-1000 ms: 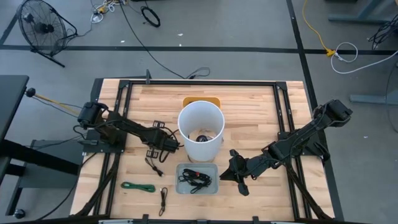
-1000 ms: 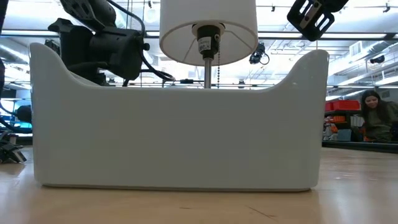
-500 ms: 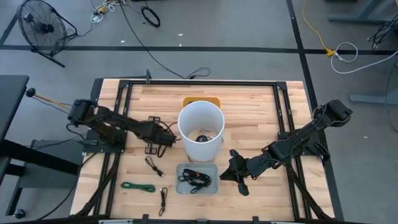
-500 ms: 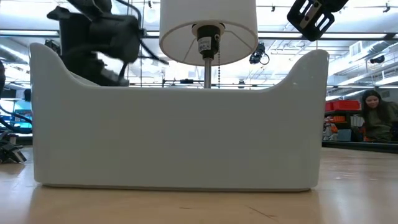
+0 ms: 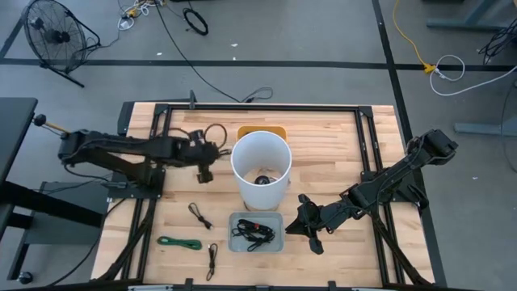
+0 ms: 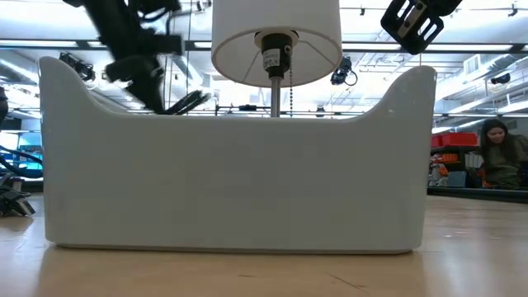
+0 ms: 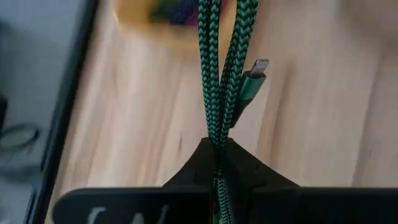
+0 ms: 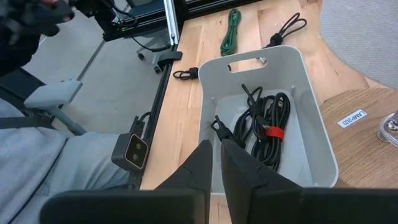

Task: Pick & Place USB Port
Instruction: Put the green charger cable into the yellow bin

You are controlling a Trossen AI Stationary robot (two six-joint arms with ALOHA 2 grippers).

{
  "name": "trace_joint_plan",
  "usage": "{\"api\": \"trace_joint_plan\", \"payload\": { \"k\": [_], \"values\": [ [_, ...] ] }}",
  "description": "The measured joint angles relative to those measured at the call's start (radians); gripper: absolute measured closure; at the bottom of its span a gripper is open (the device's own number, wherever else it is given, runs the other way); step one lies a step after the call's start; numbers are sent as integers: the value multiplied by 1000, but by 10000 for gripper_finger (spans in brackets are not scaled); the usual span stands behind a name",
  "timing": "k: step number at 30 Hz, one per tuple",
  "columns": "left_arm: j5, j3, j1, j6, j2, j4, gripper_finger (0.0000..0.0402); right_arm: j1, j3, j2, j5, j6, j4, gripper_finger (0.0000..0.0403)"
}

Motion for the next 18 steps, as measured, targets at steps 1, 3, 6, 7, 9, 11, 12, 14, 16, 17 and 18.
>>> {"api": "trace_joint_plan", "payload": {
  "k": [1,3,6,7,9,11,12,14,16,17,18],
  "values": [
    [2,0,8,22,-8,59,389,0,0,0,0,0,0,365],
    [10,0,23,61,-15,183,389,0,0,0,0,0,0,365],
    [29,0,58,136,-16,353,389,0,0,0,0,0,1,365],
    [33,0,72,153,-16,398,389,0,0,0,0,0,1,365],
    [37,0,103,173,-16,479,389,0,0,0,0,0,1,365],
    [67,0,132,175,-16,546,389,0,0,0,0,0,1,365],
    [93,0,145,174,-16,576,389,0,0,0,0,-1,1,365],
    [138,1,166,171,-7,631,389,0,0,0,0,-9,0,365],
    [155,3,178,171,25,671,389,0,0,0,0,-10,1,365],
    [157,1,185,173,43,671,389,0,0,0,0,-10,1,365],
    [159,1,191,173,65,684,389,0,0,0,0,-10,2,365]
  ]
}}
